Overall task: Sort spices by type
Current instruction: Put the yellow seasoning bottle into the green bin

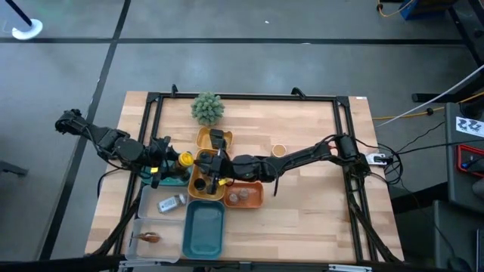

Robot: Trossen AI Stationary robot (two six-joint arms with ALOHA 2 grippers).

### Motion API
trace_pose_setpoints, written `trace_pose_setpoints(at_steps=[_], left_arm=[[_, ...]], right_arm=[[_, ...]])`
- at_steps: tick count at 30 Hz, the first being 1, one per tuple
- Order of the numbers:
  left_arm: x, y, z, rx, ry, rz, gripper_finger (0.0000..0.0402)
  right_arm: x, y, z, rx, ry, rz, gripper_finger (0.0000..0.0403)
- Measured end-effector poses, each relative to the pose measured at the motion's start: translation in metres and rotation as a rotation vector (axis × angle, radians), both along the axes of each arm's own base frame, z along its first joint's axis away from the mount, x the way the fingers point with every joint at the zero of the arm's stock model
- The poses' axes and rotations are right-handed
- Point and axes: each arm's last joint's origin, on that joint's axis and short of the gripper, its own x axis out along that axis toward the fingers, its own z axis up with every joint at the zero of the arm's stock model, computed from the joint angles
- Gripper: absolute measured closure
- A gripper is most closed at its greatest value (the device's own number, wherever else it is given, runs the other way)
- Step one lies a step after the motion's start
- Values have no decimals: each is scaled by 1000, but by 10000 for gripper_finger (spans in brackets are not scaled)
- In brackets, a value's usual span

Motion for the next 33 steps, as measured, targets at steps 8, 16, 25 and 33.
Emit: trace_pose_setpoints(at_steps=[8, 16, 25, 33], left_arm=[[0, 0, 0, 1, -1, 3, 204], [0, 0, 0, 4, 3, 3, 204], [0, 0, 0, 6, 2, 3, 204], [-3, 2, -1, 22, -2, 9, 204]], right_arm=[[1, -6, 3, 6, -35, 6, 395], [2, -11, 4, 12, -46, 33, 395], [2, -11, 5, 13, -51, 36, 395], [2, -12, 1, -7, -1, -14, 395]])
